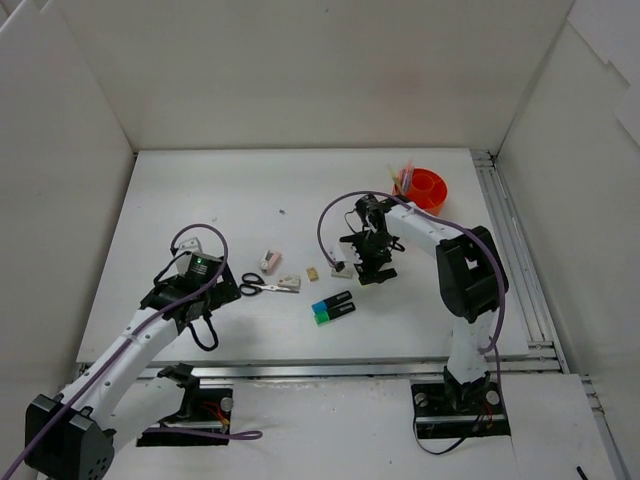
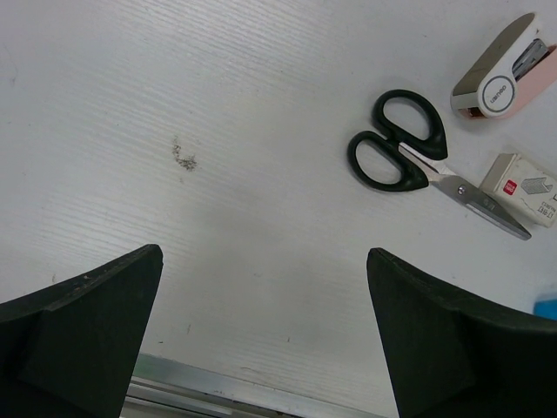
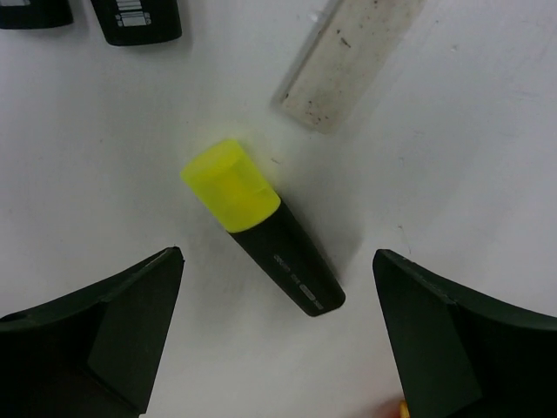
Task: Sort the stationery into containers
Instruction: Pick up the pen from the center of the board.
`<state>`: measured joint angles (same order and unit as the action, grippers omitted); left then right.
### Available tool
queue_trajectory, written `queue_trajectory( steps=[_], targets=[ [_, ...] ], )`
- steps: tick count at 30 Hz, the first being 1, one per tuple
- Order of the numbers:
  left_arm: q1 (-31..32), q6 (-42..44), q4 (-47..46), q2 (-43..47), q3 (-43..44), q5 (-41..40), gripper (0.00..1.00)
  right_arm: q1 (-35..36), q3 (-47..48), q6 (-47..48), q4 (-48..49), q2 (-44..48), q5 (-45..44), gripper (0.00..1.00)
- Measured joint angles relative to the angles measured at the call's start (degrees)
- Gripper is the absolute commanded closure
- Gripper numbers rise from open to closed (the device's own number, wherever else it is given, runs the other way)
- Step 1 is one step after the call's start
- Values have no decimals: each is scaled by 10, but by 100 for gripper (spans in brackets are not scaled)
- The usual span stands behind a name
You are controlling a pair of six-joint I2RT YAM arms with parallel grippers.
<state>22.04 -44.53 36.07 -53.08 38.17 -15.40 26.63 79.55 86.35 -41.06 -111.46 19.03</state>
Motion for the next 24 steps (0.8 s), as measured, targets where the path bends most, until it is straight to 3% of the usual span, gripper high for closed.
queue_trajectory(
  steps=[5, 8, 10, 11, 14, 15, 24],
  targets=[
    [0, -15, 1, -1, 0, -3, 1, -3, -34, -13, 36, -8, 5, 20],
    [0, -25, 2, -1, 0, -5, 0, -3, -38, -26, 45, -6, 16, 30],
    [0, -29, 2, -1, 0, -6, 0, -4, -42, -37, 51, -4, 29, 51],
    [0, -31, 2, -1, 0, -6, 1, -4, -45, -44, 54, -3, 36, 67],
    [0, -40, 5, 0, 0, -6, 1, -3, -51, -63, 70, 1, 50, 94],
    [0, -42, 6, 3, -1, -5, 0, -3, -52, -65, 76, 2, 52, 98],
    [0, -51, 21, 70, -5, -6, 1, -10, -48, -115, 100, 15, 99, 100]
  ],
)
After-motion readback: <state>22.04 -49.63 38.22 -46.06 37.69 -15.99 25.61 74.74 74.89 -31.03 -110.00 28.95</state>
